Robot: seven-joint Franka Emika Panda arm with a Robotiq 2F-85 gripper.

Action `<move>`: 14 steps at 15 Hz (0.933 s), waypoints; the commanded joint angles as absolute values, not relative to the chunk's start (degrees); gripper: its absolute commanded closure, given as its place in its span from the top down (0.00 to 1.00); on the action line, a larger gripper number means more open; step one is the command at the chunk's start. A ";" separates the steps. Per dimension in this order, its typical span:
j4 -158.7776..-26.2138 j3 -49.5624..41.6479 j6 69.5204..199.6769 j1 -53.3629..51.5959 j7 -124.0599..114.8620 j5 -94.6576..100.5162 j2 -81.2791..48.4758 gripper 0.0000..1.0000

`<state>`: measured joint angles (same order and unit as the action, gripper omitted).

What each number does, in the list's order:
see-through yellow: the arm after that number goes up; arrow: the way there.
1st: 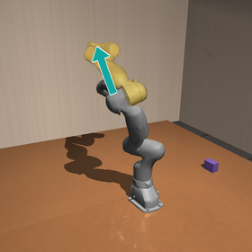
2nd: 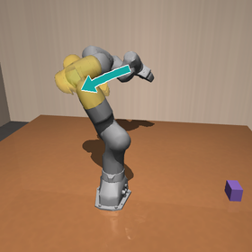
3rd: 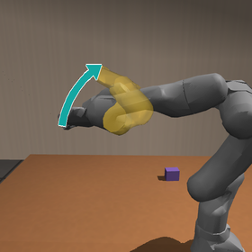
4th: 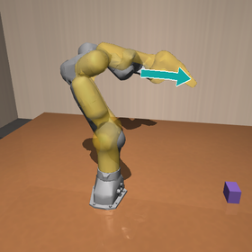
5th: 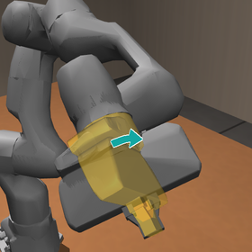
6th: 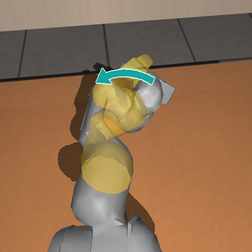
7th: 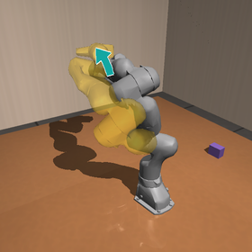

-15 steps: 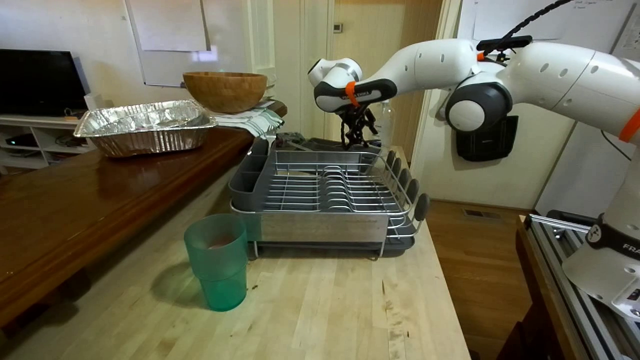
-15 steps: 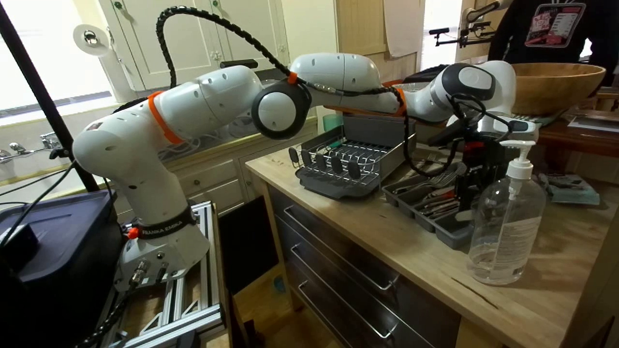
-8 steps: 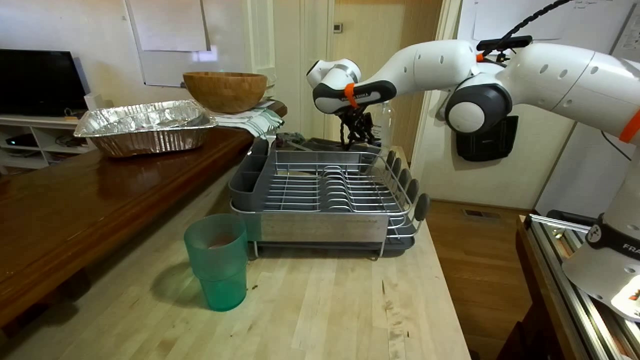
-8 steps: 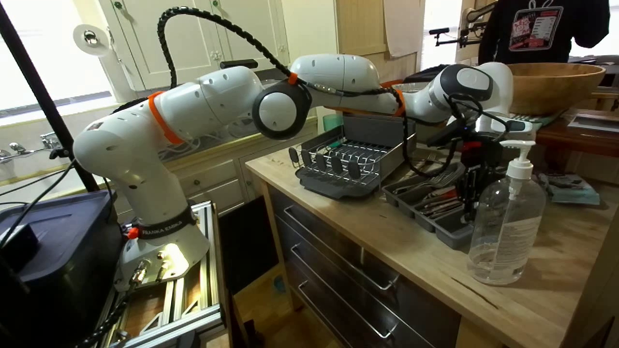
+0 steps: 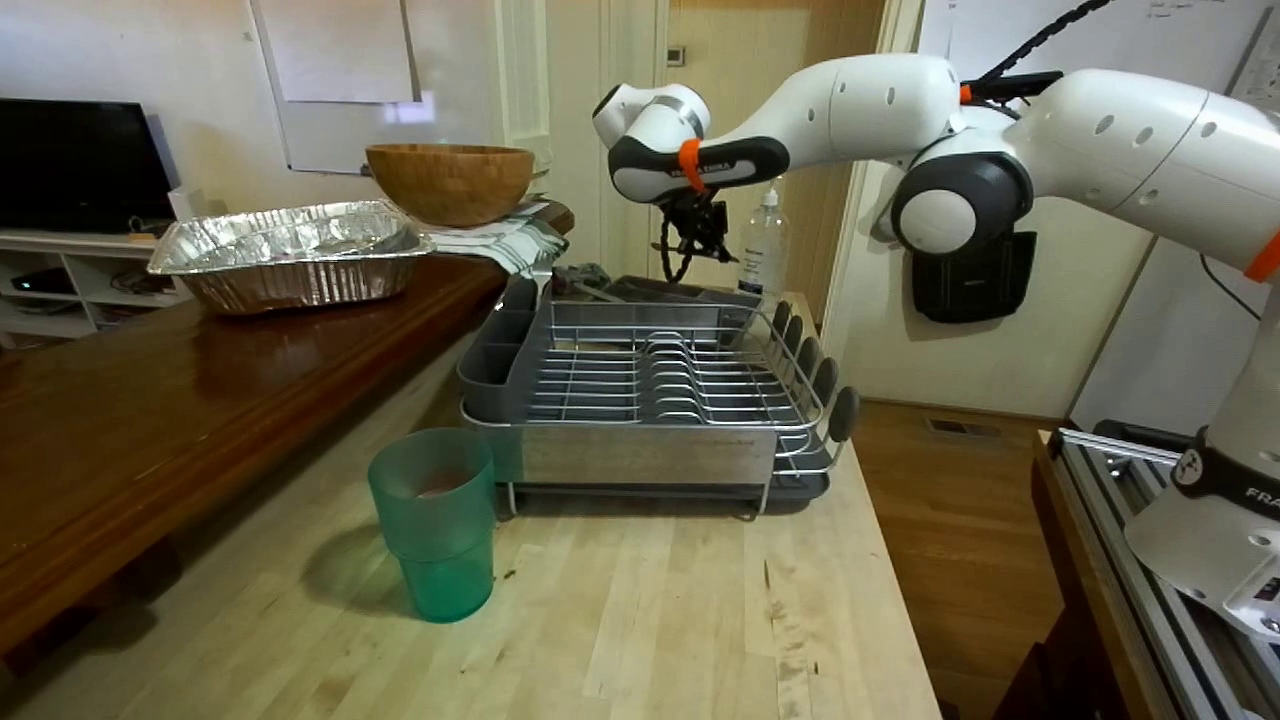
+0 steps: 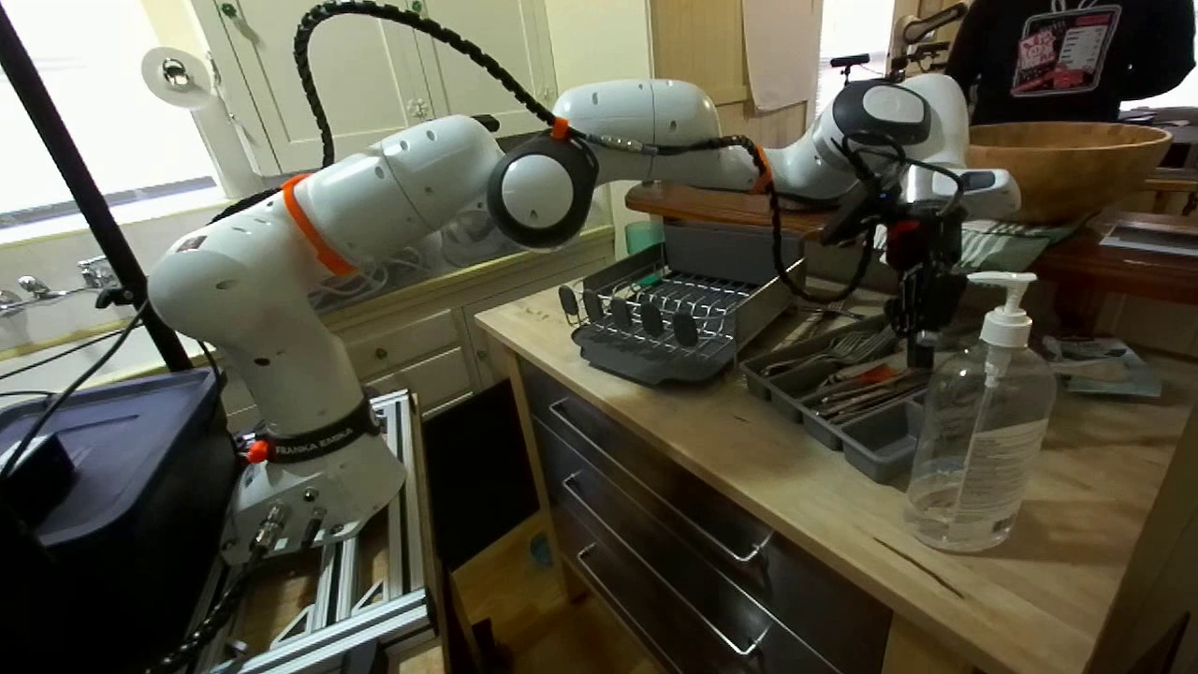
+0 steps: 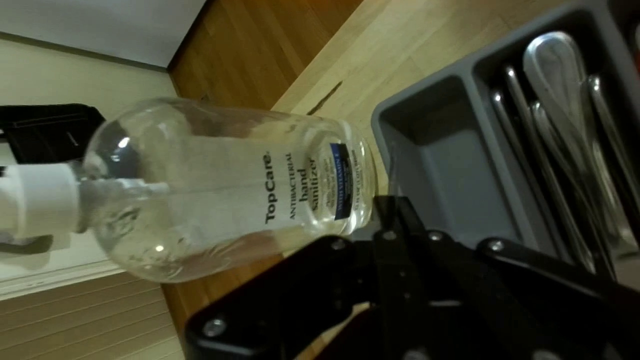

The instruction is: Move the knife from the left rack to the right rack

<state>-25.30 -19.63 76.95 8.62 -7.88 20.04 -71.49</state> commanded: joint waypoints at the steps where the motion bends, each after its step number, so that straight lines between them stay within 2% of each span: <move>1: -25.22 -19.98 76.38 7.17 -11.21 21.10 -67.91 0.01; 14: -26.59 -15.32 70.86 6.21 1.11 19.00 -62.35 0.01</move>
